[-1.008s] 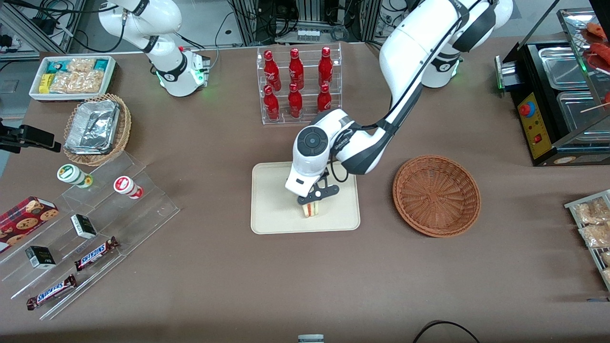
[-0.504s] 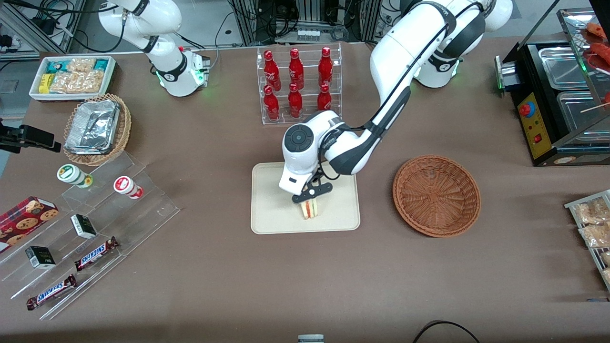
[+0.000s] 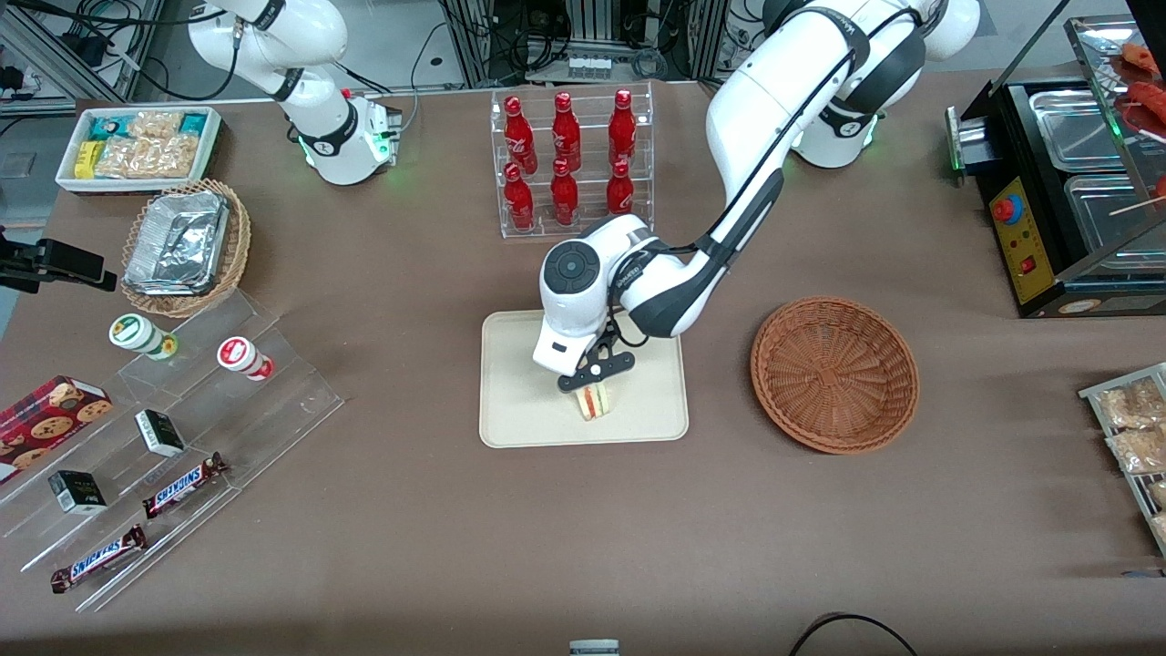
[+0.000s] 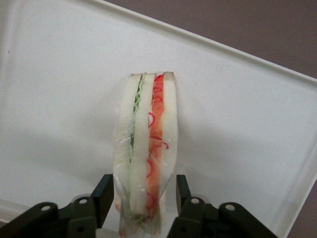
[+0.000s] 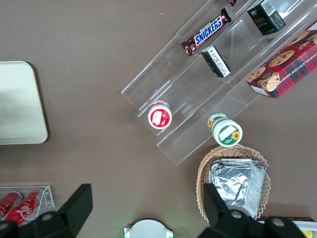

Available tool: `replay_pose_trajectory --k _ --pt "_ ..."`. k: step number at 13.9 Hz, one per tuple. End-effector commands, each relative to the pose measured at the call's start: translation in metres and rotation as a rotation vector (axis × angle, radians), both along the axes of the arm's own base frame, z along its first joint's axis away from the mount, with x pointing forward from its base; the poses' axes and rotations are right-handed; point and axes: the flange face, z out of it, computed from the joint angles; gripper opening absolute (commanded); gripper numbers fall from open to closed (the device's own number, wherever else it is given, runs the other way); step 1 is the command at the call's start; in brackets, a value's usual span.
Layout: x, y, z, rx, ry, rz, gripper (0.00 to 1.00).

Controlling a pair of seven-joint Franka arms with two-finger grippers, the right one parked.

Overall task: Place sandwich from basket to tray
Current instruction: 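Lower the sandwich onto the tray and open the left gripper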

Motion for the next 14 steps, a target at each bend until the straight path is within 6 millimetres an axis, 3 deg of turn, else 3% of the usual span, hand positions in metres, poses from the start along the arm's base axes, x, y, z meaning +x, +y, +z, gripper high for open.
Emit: replay_pose_trajectory --k 1,5,7,9,11,14 --pt "0.01 -0.001 0.031 -0.019 -0.039 0.023 1.0" --pt "0.014 0.006 0.092 -0.013 -0.076 0.02 1.0" --pt "0.014 0.012 0.112 0.002 -0.081 -0.039 1.0" --pt "0.014 0.021 0.118 0.035 -0.067 -0.054 1.0" --pt "0.044 0.06 0.131 0.059 -0.075 -0.059 1.0" --pt "0.065 0.101 0.151 0.043 -0.016 -0.153 1.0"
